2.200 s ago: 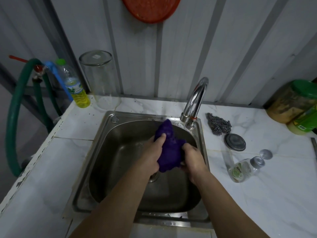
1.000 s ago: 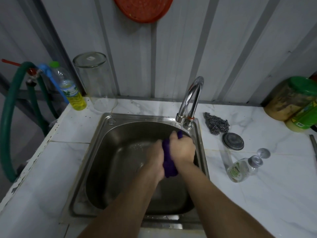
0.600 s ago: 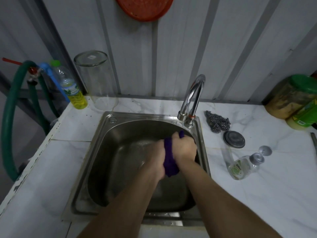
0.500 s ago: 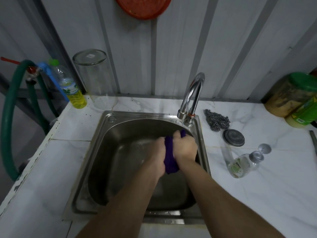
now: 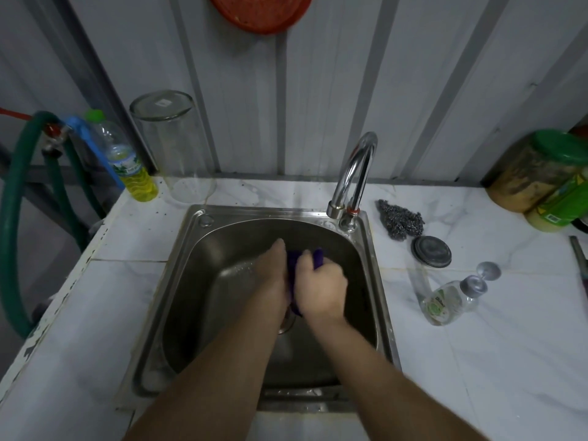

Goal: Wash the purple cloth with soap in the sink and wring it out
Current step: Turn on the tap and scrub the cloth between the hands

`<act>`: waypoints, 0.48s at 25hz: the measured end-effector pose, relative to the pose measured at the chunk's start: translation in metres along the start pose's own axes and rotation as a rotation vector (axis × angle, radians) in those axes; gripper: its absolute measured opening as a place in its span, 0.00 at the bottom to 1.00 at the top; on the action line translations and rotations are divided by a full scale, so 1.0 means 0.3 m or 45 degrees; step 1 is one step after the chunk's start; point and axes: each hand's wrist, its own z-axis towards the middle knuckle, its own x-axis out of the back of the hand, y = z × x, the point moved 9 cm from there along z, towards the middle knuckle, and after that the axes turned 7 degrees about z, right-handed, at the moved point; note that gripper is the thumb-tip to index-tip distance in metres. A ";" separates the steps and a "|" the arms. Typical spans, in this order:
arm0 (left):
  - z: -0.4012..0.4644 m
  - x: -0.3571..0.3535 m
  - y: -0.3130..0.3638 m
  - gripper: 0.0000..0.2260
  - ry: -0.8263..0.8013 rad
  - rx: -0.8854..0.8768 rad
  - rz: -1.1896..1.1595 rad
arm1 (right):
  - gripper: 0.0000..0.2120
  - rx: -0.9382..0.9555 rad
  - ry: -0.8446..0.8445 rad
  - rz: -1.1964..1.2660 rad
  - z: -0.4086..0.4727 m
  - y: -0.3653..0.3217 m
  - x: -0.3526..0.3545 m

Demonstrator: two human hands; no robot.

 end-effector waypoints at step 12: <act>-0.040 0.001 -0.057 0.24 -0.113 0.086 0.039 | 0.17 -0.274 0.091 0.488 0.176 -0.004 0.094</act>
